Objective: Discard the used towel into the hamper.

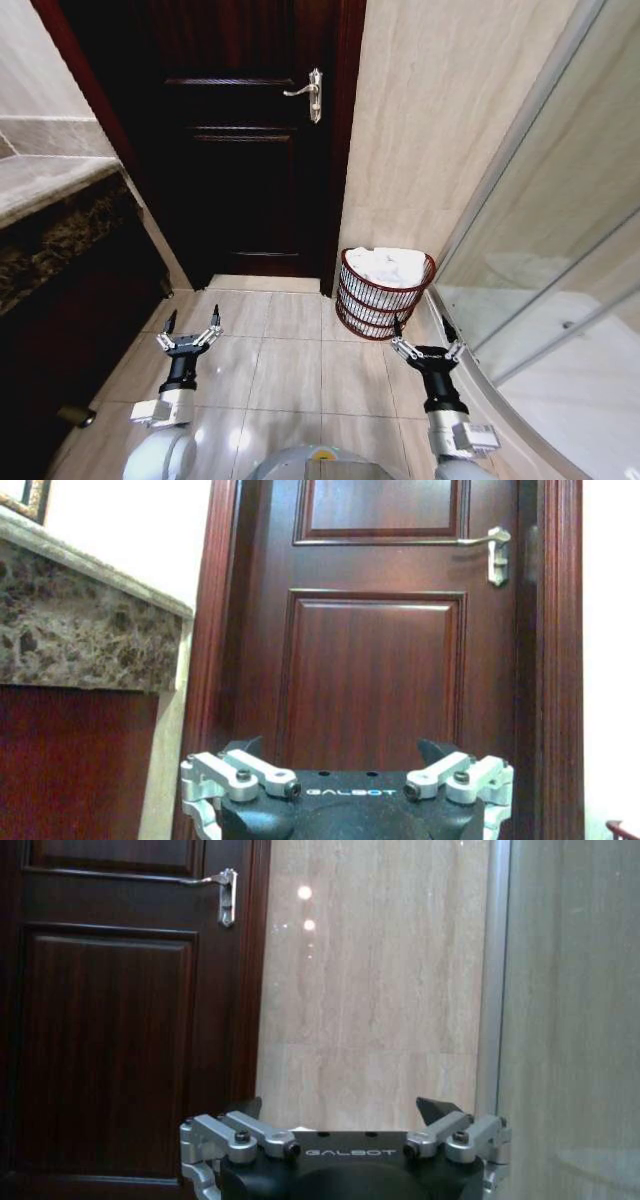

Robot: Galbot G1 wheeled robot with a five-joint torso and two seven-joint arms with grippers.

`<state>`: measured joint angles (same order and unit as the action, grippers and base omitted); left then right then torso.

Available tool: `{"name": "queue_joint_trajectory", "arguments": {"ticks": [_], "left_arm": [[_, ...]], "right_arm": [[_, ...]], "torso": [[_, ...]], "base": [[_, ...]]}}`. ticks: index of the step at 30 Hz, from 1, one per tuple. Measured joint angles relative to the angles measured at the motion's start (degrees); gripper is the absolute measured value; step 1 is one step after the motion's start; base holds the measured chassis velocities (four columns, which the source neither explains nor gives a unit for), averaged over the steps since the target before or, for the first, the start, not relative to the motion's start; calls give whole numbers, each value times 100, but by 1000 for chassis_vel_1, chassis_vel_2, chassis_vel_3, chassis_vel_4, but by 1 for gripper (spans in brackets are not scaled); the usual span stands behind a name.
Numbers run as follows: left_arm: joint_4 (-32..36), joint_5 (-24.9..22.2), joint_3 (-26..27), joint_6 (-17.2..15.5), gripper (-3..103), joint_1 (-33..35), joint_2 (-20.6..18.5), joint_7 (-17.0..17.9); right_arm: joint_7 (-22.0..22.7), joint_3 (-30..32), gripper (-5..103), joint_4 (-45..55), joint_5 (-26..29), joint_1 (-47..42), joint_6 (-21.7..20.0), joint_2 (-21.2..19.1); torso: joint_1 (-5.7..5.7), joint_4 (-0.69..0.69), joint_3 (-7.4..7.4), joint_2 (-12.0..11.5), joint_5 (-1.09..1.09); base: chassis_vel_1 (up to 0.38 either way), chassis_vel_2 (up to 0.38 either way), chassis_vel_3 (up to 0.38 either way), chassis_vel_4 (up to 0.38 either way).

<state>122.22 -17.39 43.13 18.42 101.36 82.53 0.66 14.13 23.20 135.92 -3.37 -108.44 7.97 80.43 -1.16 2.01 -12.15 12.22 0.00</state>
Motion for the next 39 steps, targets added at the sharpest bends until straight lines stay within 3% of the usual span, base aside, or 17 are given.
{"name": "queue_joint_trajectory", "arguments": {"ticks": [22,33,39], "left_arm": [[-136,0,-28,101,100,-11,-17,8],[-139,9,-73,-35,100,-12,-7,8],[-198,44,-82,76,100,2,-4,40]], "right_arm": [[54,-30,100,9,-21,-179,183,-184],[67,-162,100,-71,-70,-221,236,-189],[93,-236,100,-51,-159,-272,262,-195]], "torso": [[-1,0,0,0,1],[0,-1,0,0,1],[0,1,0,0,0]], "base": [[62,-68,-67,69],[70,-62,-66,71],[90,-36,-38,87]]}}
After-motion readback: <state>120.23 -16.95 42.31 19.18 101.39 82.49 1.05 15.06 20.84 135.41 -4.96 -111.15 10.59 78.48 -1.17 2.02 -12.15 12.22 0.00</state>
